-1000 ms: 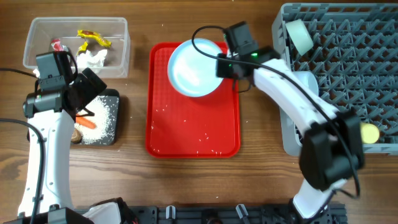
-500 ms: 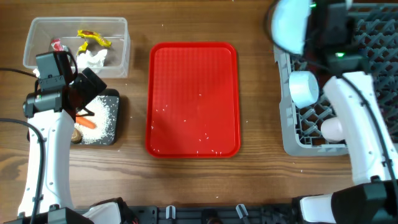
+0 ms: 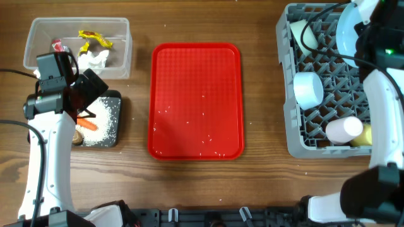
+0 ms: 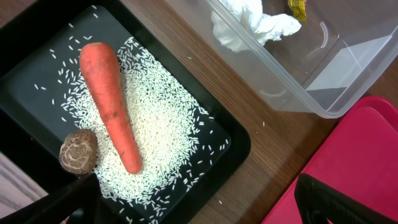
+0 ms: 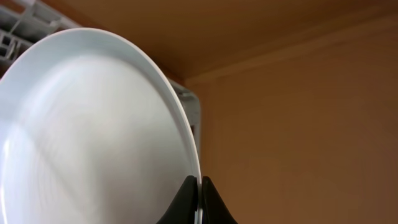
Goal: Sort waste into correct bins and load items into the dishwasher rack
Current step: 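Lift the white plate and stand it upright in the dish rack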
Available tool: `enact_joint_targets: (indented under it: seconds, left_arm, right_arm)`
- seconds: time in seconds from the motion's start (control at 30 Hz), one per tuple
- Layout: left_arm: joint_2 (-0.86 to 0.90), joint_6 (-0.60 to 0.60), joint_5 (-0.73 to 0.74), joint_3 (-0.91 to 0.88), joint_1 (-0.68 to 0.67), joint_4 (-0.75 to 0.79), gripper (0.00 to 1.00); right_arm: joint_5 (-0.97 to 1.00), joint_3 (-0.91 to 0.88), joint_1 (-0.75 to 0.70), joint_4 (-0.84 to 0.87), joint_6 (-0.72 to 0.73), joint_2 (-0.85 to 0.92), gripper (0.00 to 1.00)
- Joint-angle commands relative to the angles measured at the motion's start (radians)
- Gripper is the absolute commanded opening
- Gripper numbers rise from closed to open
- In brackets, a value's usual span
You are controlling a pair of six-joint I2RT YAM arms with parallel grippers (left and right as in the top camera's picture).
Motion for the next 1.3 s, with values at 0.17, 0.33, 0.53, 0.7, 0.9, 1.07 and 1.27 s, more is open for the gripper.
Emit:
enact_joint_targets:
  seconds: [0.17, 0.33, 0.53, 0.7, 0.9, 1.07, 1.27]
  left_arm:
    - [-0.006, 0.009, -0.006, 0.014, 0.005, 0.002, 1.0]
    - [-0.006, 0.009, -0.006, 0.014, 0.005, 0.002, 1.0]
    - [-0.006, 0.009, -0.006, 0.014, 0.004, 0.002, 1.0]
    - [-0.006, 0.009, -0.006, 0.014, 0.004, 0.002, 1.0]
    - [-0.006, 0.009, -0.006, 0.014, 0.004, 0.002, 1.0]
    - [-0.006, 0.009, -0.006, 0.014, 0.004, 0.002, 1.0]
    - [-0.006, 0.009, -0.006, 0.014, 0.004, 0.002, 1.0]
  right_arm:
    - [0.022, 0.012, -0.001, 0.084, -0.024, 0.139, 0.04]
    - [-0.024, 0.01, 0.0, 0.077, 0.019, 0.139, 0.04]
    - [-0.073, -0.003, 0.0, 0.035, 0.09, 0.139, 0.04]
    - [-0.074, -0.006, 0.0, 0.034, 0.093, 0.139, 1.0]
    - [-0.064, -0.005, 0.0, 0.057, 0.279, 0.126, 1.0]
    - [-0.058, -0.002, 0.027, 0.045, 0.464, -0.066, 1.0]
    - [-0.098, -0.002, 0.248, -0.307, 0.684, -0.41, 1.0]
